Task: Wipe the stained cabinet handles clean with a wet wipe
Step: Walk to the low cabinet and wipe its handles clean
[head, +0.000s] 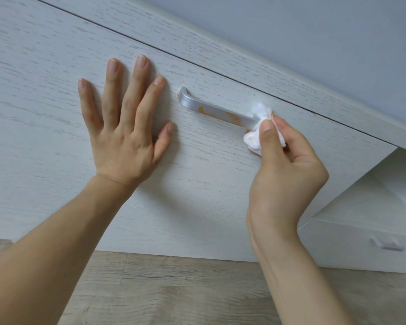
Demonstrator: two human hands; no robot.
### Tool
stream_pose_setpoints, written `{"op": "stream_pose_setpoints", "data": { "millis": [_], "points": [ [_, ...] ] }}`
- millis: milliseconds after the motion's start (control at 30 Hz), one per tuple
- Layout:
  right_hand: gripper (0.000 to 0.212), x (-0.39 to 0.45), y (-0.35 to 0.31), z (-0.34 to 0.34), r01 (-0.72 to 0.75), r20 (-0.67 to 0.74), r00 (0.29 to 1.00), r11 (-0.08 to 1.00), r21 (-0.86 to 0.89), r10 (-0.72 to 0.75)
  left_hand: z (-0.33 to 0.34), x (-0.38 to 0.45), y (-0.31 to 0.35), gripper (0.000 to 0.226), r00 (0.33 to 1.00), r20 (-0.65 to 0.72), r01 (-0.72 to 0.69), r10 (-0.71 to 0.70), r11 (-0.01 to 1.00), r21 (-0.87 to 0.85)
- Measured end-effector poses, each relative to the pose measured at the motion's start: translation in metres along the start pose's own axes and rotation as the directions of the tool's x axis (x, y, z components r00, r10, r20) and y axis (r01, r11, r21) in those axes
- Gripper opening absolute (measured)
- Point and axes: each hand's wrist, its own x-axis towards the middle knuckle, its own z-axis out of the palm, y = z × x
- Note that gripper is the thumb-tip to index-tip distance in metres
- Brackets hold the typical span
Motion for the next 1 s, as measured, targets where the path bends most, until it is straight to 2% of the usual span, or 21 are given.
{"op": "stream_pose_setpoints", "data": {
  "millis": [133,233,367,633,867,1000],
  "points": [
    [0.011,-0.006,0.001,0.003,0.086,0.022,0.996,0.993,-0.081,-0.084,-0.002,0.000,0.001,0.054,1.000,0.013,0.011,-0.010,1.000,-0.022],
    [0.011,-0.003,0.003,0.003,0.102,-0.021,0.994,0.991,-0.085,-0.105,-0.003,0.000,0.001,0.054,1.000,0.019,0.010,-0.010,1.000,-0.024],
    [0.016,-0.017,0.001,0.011,0.228,0.127,0.969,0.964,-0.134,-0.212,-0.002,0.000,0.001,0.055,1.000,0.015,0.009,-0.008,1.000,-0.026],
    [0.018,-0.027,-0.002,0.023,0.153,-0.041,0.987,0.985,-0.082,-0.157,-0.001,-0.001,-0.001,0.057,1.000,0.024,-0.002,0.002,1.000,-0.030],
    [0.019,-0.019,0.001,0.016,0.233,-0.037,0.969,0.957,-0.173,-0.242,0.000,-0.002,-0.002,0.057,1.000,0.023,0.003,-0.002,1.000,-0.031],
    [0.013,-0.017,-0.001,0.015,0.280,0.038,0.960,0.930,-0.239,-0.279,0.001,-0.003,-0.002,0.057,1.000,0.023,0.006,-0.005,1.000,-0.028]
  ]
}}
